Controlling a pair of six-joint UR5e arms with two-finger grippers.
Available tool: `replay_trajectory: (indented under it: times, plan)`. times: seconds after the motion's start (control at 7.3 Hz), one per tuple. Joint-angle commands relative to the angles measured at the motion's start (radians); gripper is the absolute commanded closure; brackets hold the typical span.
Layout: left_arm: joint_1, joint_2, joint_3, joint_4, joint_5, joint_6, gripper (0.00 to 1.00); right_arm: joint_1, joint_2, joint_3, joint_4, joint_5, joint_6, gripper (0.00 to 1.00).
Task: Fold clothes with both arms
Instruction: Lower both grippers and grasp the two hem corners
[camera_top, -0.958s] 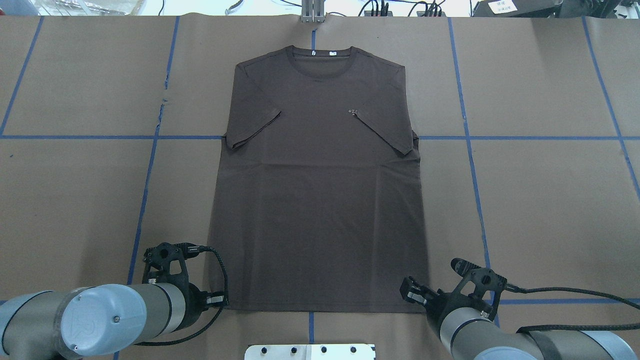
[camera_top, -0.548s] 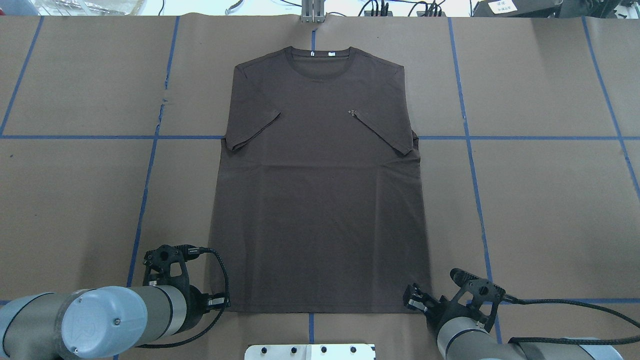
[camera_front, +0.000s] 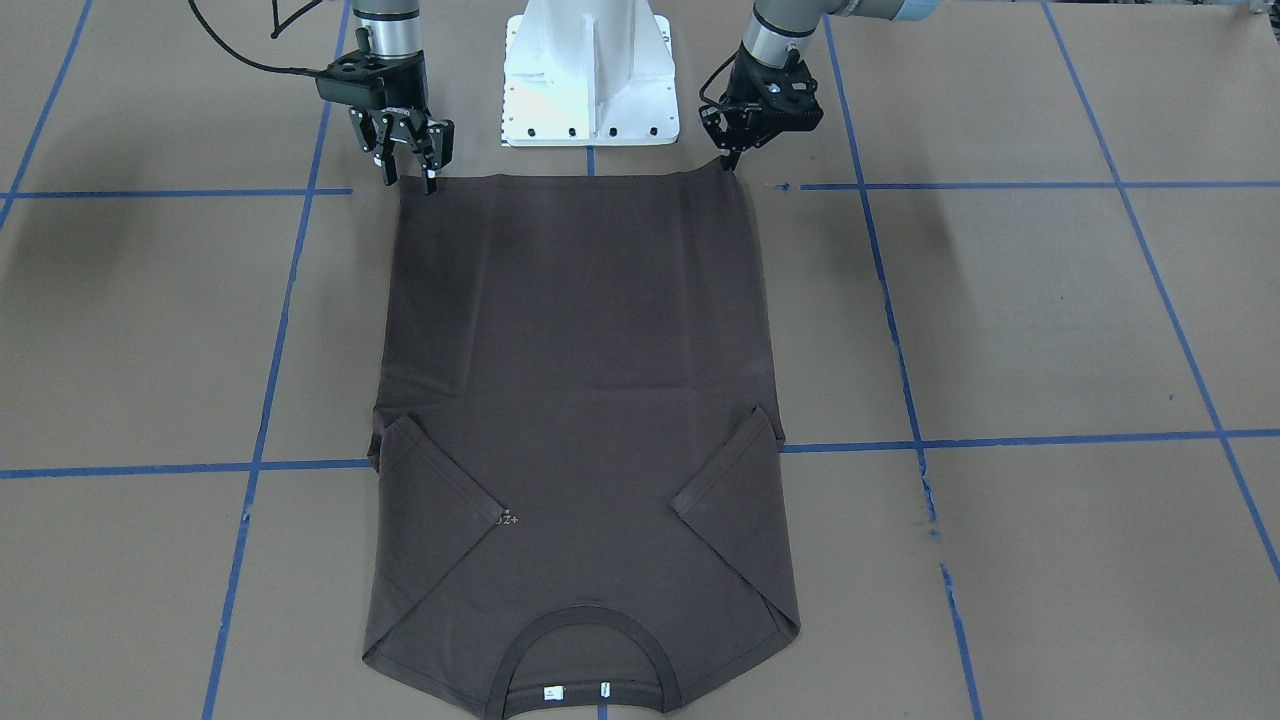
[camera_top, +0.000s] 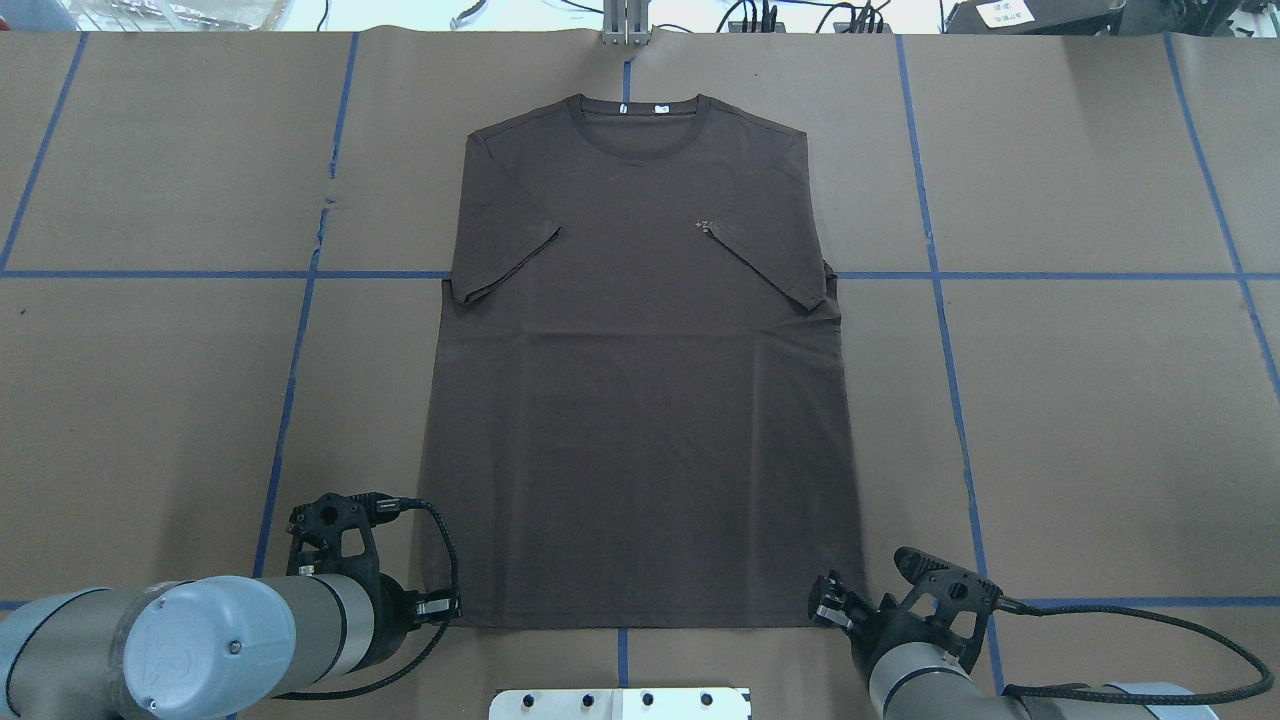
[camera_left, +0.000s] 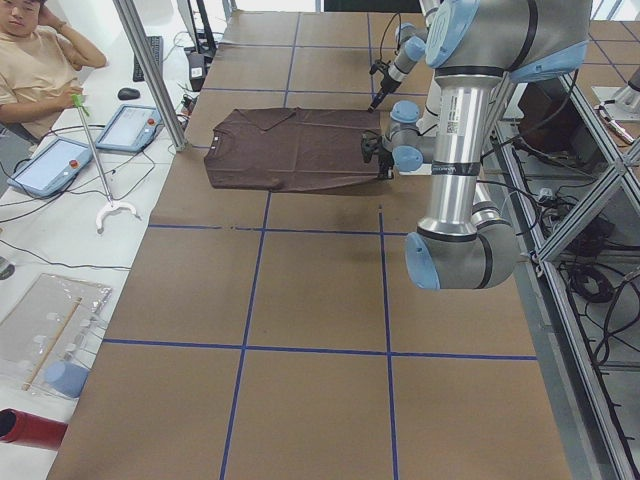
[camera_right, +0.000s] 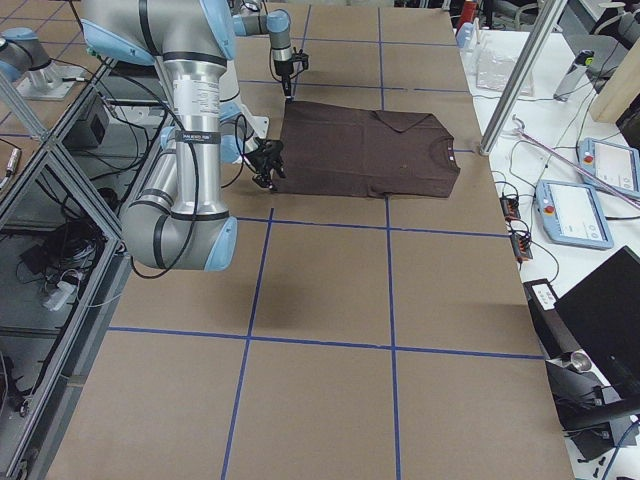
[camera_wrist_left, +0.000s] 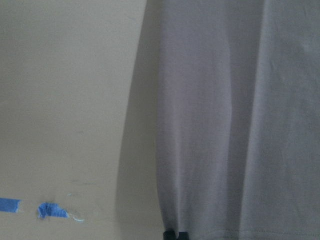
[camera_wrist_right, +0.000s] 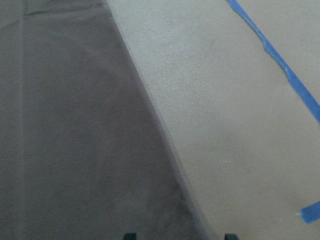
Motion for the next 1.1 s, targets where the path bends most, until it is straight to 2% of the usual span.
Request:
replay_trajectory:
  times: [0.0,0.96]
  plan:
    - [0.001,0.000,0.000,-0.003,0.000,-0.002,1.00,-0.008,0.000,-0.002,-0.010,-0.002,0.000,0.34]
    - [0.001,0.000,-0.002,-0.007,0.000,0.000,1.00,-0.043,-0.007,-0.002,-0.043,-0.002,0.040,0.33]
